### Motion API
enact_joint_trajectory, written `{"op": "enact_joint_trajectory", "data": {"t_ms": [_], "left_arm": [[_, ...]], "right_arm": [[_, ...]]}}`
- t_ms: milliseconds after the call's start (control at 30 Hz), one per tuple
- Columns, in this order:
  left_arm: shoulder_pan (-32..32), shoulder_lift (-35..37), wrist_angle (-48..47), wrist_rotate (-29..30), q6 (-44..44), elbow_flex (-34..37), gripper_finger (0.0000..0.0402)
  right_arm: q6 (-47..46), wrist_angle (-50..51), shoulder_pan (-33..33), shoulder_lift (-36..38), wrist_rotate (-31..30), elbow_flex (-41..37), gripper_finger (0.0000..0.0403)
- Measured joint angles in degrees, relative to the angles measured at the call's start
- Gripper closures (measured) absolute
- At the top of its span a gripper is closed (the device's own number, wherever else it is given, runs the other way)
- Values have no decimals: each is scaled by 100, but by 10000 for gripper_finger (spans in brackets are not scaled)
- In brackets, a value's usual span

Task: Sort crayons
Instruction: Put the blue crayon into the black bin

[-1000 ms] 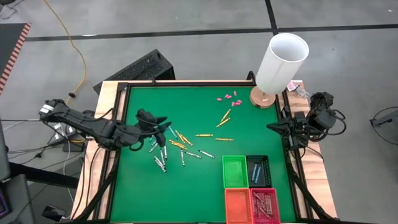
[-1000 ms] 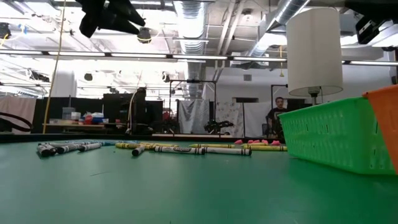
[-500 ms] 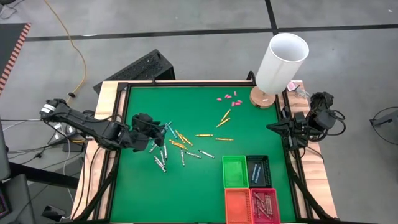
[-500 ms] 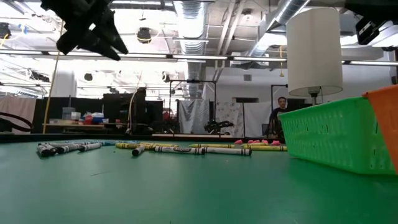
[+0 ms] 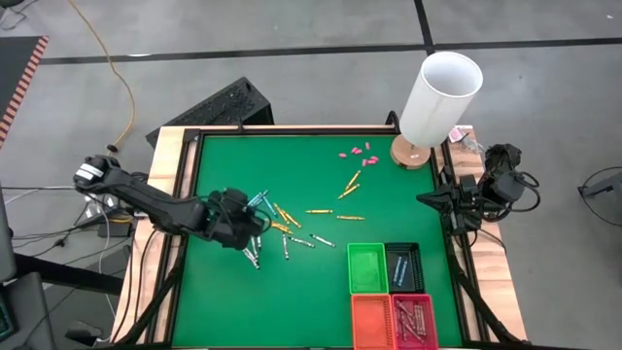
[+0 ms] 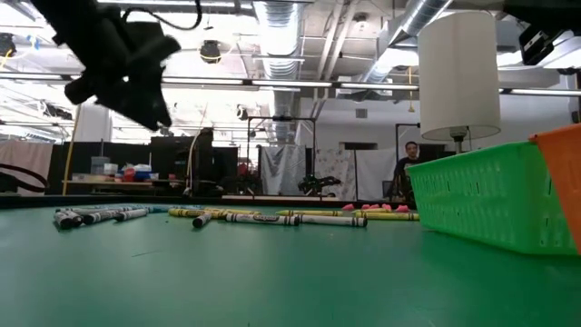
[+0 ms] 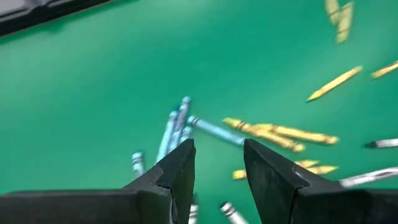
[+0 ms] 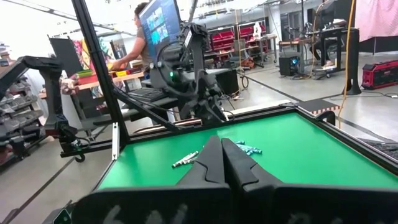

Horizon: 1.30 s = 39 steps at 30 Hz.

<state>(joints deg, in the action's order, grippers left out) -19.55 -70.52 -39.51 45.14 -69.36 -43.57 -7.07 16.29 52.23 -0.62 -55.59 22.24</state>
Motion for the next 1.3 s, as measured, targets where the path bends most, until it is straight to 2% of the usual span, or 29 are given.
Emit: {"op": "enact_joint_trajectory", "data": {"t_ms": [167,267,400,533,633,833,1000,1300], "left_arm": [[211,-243,-951,-613,-913,-2,273],[236,-260,-1394,-700,-1375,0,262],[238,-271,-1438,-750,-1474,0,238],[339,-423,-1536,-1178,-1422,11,216],[470,-463,-1497,-1482,-1444,206,207],[711,-411,-1368,-1576,-1371,574,206],[755,-415,-747,-1680,-990,729,205],[857,-415,208,-1658,-899,1349,211]], "right_arm": [[2,2,0,0,0,0,403],[2,4,0,0,0,0,403],[4,2,0,0,0,0,403],[11,2,0,0,0,0,403],[21,6,0,0,0,-1,403],[19,2,0,-2,0,0,403],[75,18,0,-2,2,0,403],[96,15,0,0,1,0,403]]}}
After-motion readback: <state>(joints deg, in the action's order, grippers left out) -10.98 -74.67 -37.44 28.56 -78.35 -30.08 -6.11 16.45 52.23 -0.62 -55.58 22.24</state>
